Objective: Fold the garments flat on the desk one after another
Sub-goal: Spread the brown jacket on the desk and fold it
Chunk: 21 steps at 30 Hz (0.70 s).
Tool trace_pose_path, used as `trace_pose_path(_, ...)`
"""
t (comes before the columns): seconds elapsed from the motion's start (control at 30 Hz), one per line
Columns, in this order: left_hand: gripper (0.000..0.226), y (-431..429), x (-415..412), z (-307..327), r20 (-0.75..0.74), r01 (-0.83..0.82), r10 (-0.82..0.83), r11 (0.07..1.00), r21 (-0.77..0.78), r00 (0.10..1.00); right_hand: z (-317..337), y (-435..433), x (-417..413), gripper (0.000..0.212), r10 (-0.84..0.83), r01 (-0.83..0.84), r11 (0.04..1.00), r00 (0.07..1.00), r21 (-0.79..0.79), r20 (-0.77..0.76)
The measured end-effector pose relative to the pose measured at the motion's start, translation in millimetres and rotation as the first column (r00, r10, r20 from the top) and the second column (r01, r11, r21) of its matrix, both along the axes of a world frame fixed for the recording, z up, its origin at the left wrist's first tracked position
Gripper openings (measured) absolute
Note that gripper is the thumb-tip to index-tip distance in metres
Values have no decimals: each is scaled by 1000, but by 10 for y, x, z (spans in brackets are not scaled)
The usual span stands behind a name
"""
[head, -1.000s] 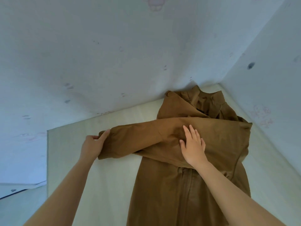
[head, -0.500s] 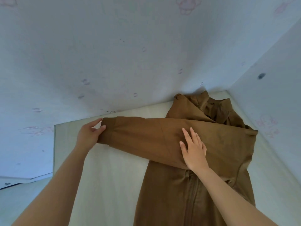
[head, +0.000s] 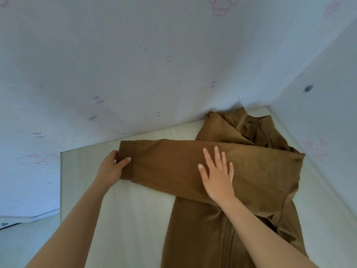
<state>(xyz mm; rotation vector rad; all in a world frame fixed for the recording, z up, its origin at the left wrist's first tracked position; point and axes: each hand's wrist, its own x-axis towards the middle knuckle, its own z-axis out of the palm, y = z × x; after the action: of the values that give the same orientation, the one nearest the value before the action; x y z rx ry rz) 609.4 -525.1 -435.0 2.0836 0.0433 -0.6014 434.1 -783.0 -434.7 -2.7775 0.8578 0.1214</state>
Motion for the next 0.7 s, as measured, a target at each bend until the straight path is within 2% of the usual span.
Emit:
trace_pose_path(0.07,22,25,-2,51,65,-68,69,998,-11,996,20,-22,-37,60,-70,80,995,986,-57,150)
trace_pose_path(0.1,25,36,-18,55,103,-74,70,997,32,992,0,-35,-64,62,-84,91,995,988,-43,128)
trace_pose_path(0.2,37,4,-68,54,154,-60,33,983,171,988,-118,-112,-113,68,-3,21,997,974,77,-226)
trace_pose_path(0.23,39,-22,-73,78,140,-69,47,985,158,989,-117,-133,-82,66,22,11,994,954,107,-299)
trace_pose_path(0.27,38,-82,-79,140,128,-84,69,990,114,989,-82,-141,-53,66,26,19,989,951,143,-307)
trace_pose_path(0.33,32,-222,-90,356,94,-121,124,992,-32,988,74,-64,24,73,24,30,962,981,272,-193)
trace_pose_path(0.4,27,-473,-158,621,106,-79,92,989,-123,990,286,43,42,90,-13,14,845,1000,534,-4)
trace_pose_path(0.47,24,-776,-318,922,243,58,-39,996,-69,969,563,217,64,107,-17,-83,672,992,736,128)
trace_pose_path(0.53,21,-1114,-565,1202,411,218,-221,974,57,884,835,359,116,115,-13,-194,585,969,787,248)
trace_pose_path(0.57,20,-1268,-700,1325,478,282,-292,955,94,828,959,391,144,111,-69,-232,579,941,782,331)
trace_pose_path(0.6,19,-1403,-823,1419,526,339,-338,936,99,781,1073,385,169,97,-175,-236,596,895,767,411)
trace_pose_path(0.63,18,-1549,-943,1495,557,401,-371,913,73,743,1185,306,148,77,-295,-204,628,831,751,472)
trace_pose_path(0.7,18,-1721,-1087,1570,556,511,-395,857,-63,731,1317,117,76,41,-470,-110,670,702,734,535)
